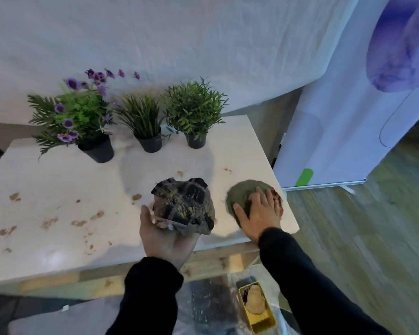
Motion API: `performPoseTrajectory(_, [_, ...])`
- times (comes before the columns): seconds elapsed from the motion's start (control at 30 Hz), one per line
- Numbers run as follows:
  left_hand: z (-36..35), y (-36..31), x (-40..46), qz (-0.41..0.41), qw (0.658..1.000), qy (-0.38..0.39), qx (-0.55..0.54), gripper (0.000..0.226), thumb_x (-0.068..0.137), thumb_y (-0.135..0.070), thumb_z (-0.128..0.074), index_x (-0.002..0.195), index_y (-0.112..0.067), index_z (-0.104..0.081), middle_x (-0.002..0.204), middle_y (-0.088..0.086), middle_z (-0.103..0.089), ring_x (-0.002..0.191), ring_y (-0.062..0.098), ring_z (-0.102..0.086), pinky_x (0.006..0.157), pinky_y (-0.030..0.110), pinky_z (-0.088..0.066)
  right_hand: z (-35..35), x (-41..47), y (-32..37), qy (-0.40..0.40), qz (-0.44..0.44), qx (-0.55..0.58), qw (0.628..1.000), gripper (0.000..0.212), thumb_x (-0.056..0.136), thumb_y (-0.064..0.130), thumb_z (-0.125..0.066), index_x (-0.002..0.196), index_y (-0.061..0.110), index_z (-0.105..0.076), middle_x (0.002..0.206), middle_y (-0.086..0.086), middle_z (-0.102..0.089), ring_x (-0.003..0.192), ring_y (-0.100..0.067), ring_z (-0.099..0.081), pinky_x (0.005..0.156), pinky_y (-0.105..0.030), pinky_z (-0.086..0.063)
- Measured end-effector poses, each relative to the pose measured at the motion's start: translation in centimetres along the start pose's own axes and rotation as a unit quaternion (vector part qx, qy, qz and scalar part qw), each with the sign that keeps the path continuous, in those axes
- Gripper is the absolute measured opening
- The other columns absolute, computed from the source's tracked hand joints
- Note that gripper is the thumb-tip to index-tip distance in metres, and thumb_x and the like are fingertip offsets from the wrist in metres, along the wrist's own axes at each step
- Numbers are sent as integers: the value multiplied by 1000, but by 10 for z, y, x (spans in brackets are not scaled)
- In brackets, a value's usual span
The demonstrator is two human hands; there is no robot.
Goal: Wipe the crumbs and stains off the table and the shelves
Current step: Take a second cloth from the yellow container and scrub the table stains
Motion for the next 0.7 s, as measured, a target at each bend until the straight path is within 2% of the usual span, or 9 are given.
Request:
performPoseTrajectory(0.07, [5,-2,14,-8,1000,-8,16,69,101,-59,-36,145,-9,-50,147,23,-50,136,43,-48,118,61,-26,-18,8,4,20,13,-39,999,67,100,61,-28,157,25,-22,170,-5,-7,156,-32,1,125,-51,3])
performPoseTrajectory(0.13, [9,-8,33,-21,998,-23,58,56,103,-45,-40,149,-14,-47,155,12,-44,144,34,-41,119,57,-27,-23,17,10,22,13,-51,998,66,102,59,-21,161,35,-4,171,-1,2,155,-34,4,123,-55,4])
performPoseTrajectory(0.17, [9,-12,42,-28,998,-21,61,54,101,-39,-44,150,-15,-46,158,6,-41,146,27,-37,119,53,-30,-26,21,16,28,19,-65,997,64,102,57,-20,161,36,-3,171,0,3,155,-34,4,123,-55,3])
performPoseTrajectory(0.2, [7,-16,51,-29,997,-18,69,53,99,-35,-47,148,-14,-49,156,2,-42,144,21,-40,116,49,-36,-31,21,22,29,32,-82,996,63,103,54,-20,162,35,-7,171,1,2,156,-33,3,124,-54,2])
performPoseTrajectory(0.27, [4,-21,65,-29,993,-21,108,48,99,-35,-46,139,-12,-56,139,6,-59,123,25,-60,100,45,-51,-40,-1,31,12,89,-102,991,61,103,49,-23,160,29,-23,171,-1,-10,156,-31,-6,125,-49,-1])
performPoseTrajectory(0.37, [3,-31,75,-31,987,-41,151,51,92,-38,-53,134,-11,-62,129,8,-65,99,27,-69,84,40,-58,-41,-25,21,20,161,-111,980,58,102,47,-27,155,24,-39,167,-3,-25,154,-32,-21,122,-45,-8])
performPoseTrajectory(0.47, [8,-39,76,-27,983,-56,171,62,81,-43,-57,134,-13,-61,133,9,-66,106,27,-68,88,43,-57,-22,59,31,46,133,-108,984,57,105,46,-24,160,29,-24,171,2,-10,156,-27,-7,126,-45,-3])
performPoseTrajectory(0.57, [17,-41,75,-20,982,-44,180,61,83,-43,-55,134,-10,-61,132,12,-65,105,29,-68,93,46,-55,-24,120,71,57,114,-104,986,58,105,45,-19,161,28,-20,171,2,-6,157,-26,-3,126,-46,-2])
performPoseTrajectory(0.7, [24,-52,85,-22,986,-57,154,48,100,-34,-42,140,-12,-57,139,11,-61,119,28,-64,105,48,-48,-42,38,59,26,223,-67,972,61,98,44,-20,150,27,-49,164,3,-33,152,-25,-27,124,-46,-18])
Point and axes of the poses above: each hand's wrist, its own x-axis towards the middle knuckle, its own z-axis out of the back of the hand, y = z × x, the point moved 2 cm from there along x, towards the middle knuckle
